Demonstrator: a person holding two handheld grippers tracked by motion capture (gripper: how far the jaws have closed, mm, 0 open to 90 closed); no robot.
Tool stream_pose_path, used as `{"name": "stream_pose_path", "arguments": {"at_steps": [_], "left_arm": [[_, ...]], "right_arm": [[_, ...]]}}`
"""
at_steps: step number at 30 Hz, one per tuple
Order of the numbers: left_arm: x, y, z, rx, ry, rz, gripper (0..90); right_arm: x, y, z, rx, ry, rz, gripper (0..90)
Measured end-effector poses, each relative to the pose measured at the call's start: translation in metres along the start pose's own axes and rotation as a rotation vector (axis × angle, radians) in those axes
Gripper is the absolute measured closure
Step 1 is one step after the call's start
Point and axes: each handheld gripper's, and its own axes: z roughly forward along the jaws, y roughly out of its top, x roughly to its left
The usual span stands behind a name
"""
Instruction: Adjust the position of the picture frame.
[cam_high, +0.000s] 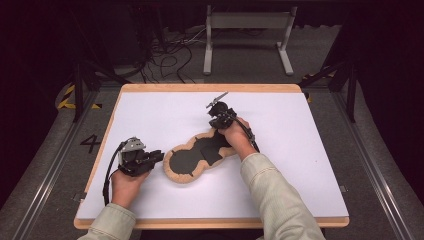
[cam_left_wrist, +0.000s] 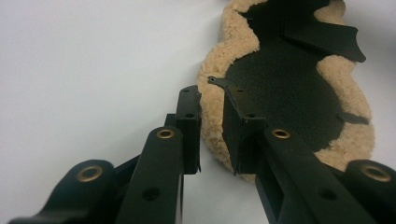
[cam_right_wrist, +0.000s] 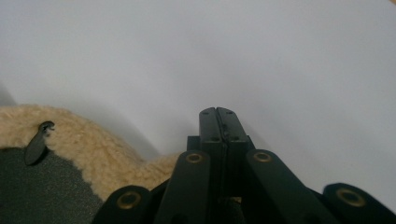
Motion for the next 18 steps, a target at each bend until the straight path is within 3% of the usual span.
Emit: {"name": "stream_pose_path", "arguments": {"at_steps": [6,11,12,16,18], "left_arm": [[0.002,0.000,-0.003,-0.005,-0.005,-0.003,77.1],[0.000,-0.001,-0.004,0.004,-0.020,-0.015,77.1],[0.001,0.000,-0.005,-0.001,-0.015,0.000,77.0],[-0.002,-0.001,-0.006,-0.009,-0.091,-0.026,76.8],[-0.006,-0.001,-0.007,-0.007,-0.105,-0.019,76.6]], "right_arm": [[0.002,-0.005,-0.007,0.052,-0.014,-0.024,90.0],[0.000,-0.021,-0.020,0.074,0.003,-0.026,90.0],[0.000,-0.026,-0.023,0.065,0.006,-0.035,90.0],[-0.003,-0.041,-0.032,0.042,0.053,0.020,90.0],[-0.003,-0.050,-0.038,0.031,0.074,0.018,90.0]]}}
